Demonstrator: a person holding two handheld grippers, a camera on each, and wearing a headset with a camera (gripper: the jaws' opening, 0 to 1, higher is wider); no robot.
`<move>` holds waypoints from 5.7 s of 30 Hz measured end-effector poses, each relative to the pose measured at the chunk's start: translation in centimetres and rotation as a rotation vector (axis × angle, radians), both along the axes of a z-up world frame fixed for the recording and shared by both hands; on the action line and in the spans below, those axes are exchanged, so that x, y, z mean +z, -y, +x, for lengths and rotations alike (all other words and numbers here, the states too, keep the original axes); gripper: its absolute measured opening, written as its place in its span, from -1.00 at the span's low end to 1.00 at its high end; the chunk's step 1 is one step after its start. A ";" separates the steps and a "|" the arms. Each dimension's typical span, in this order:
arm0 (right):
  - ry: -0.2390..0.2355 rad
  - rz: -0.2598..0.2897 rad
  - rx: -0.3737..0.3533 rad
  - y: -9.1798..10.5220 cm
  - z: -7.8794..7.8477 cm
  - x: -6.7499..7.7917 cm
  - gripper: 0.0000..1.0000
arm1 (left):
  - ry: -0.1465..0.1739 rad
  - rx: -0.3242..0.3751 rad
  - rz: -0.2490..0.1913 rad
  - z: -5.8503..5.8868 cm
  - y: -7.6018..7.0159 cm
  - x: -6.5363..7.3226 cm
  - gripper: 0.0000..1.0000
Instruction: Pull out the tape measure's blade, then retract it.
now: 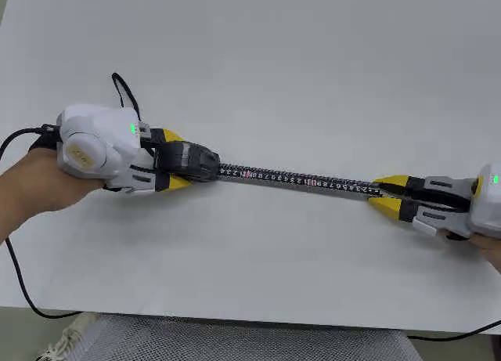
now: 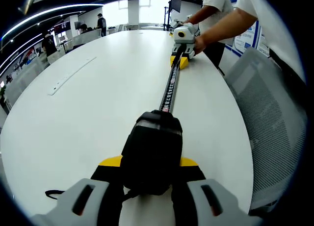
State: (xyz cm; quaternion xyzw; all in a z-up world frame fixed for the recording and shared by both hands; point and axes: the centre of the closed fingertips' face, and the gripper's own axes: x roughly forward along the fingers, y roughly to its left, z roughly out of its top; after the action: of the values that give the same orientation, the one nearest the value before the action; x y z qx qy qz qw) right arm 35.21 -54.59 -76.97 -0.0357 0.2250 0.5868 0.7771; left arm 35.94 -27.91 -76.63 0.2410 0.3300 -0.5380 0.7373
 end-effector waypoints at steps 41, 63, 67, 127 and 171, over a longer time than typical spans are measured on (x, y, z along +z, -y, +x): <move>0.024 -0.037 -0.001 -0.4 0.4 0.5 -0.53 | 0.004 0.054 -0.002 0.4 0.0 -0.1 -0.27; 0.015 -0.020 -0.058 -0.8 0.4 1.7 -0.20 | 0.016 0.089 0.001 0.5 -0.4 0.5 -0.02; 0.015 -0.020 -0.066 -0.8 0.3 1.7 -0.15 | 0.020 0.101 -0.006 0.4 -0.4 0.7 0.05; 0.031 -0.054 -0.274 -1.3 -1.1 4.4 0.22 | 0.081 0.417 -0.165 -2.0 -2.0 5.0 0.47; 0.050 -0.047 -0.403 0.8 -5.2 6.9 0.27 | 0.092 0.622 -0.240 -6.5 -4.7 6.5 0.50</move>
State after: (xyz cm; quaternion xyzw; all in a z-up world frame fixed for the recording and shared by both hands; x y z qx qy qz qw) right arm 30.05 -55.41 -70.06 -0.0228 0.2220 0.4130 0.8829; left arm 29.42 -23.21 -70.13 0.0642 0.2886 -0.3108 0.9033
